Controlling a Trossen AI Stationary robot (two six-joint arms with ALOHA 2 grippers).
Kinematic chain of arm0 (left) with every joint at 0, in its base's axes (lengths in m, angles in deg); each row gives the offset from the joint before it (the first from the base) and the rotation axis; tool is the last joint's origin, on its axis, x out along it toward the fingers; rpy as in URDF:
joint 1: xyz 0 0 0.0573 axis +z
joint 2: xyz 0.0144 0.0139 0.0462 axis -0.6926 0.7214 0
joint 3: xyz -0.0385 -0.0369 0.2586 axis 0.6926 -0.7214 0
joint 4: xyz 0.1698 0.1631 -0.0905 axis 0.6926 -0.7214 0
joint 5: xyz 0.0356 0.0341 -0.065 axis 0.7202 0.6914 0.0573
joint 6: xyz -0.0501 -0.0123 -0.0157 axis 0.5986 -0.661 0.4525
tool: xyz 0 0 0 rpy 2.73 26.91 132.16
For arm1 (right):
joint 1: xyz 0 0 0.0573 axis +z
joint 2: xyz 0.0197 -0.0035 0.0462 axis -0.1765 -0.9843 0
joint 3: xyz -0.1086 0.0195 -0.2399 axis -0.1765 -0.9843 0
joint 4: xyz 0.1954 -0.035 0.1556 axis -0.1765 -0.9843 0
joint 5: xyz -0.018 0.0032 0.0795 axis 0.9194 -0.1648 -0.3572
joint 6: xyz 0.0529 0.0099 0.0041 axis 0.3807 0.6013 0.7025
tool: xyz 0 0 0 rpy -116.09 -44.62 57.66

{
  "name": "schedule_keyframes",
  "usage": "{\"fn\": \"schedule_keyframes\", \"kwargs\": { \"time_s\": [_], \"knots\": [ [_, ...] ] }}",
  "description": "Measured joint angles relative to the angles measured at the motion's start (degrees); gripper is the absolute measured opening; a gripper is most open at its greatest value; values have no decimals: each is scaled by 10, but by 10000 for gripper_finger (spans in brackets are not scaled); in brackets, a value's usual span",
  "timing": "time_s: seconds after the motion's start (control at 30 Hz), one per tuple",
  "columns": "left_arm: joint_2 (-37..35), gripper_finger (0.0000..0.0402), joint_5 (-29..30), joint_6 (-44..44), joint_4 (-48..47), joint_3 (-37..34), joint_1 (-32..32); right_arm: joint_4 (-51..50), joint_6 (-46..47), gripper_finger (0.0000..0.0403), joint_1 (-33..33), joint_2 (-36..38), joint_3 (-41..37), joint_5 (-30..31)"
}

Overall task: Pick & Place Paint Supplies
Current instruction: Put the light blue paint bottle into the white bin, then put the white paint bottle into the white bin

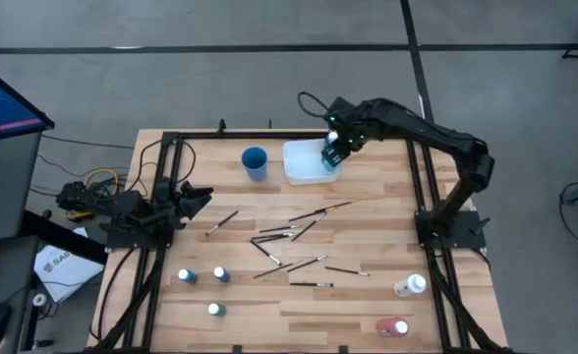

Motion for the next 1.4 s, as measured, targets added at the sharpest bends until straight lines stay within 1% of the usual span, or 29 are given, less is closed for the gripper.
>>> {"fn": "schedule_keyframes", "kwargs": {
  "time_s": [0.3, 0.43, 0.67, 0.83, 1.0, 1.1, 1.23, 1.33, 1.4],
  "knots": [
    [0, 199, 0, 0, 0, 0, 0, 10, -17, 113, 0, -56, -1, 12],
    [0, 199, 0, 0, 0, 0, 0, 10, -24, 117, 0, -64, 0, 12],
    [0, 199, 0, 0, 0, 0, 0, 22, -28, 138, -1, -65, 0, 13],
    [0, 199, 0, 0, 0, 0, 0, 15, -31, 140, -1, -65, 0, 13],
    [0, 199, 0, 0, 0, 0, 0, 24, -55, 142, -1, -65, 0, 13],
    [0, 199, 0, 0, 0, 0, 0, 25, -77, 164, -5, -57, -1, 13],
    [0, 199, 0, -3, 0, 0, 0, 10, -85, 216, -9, -33, 7, 13],
    [0, 199, 0, -3, 0, 0, 0, -29, -74, 250, -7, -10, 25, 9],
    [0, 199, 0, -3, 0, 0, 0, -80, -58, 261, 2, 11, 39, 3]
  ]
}}
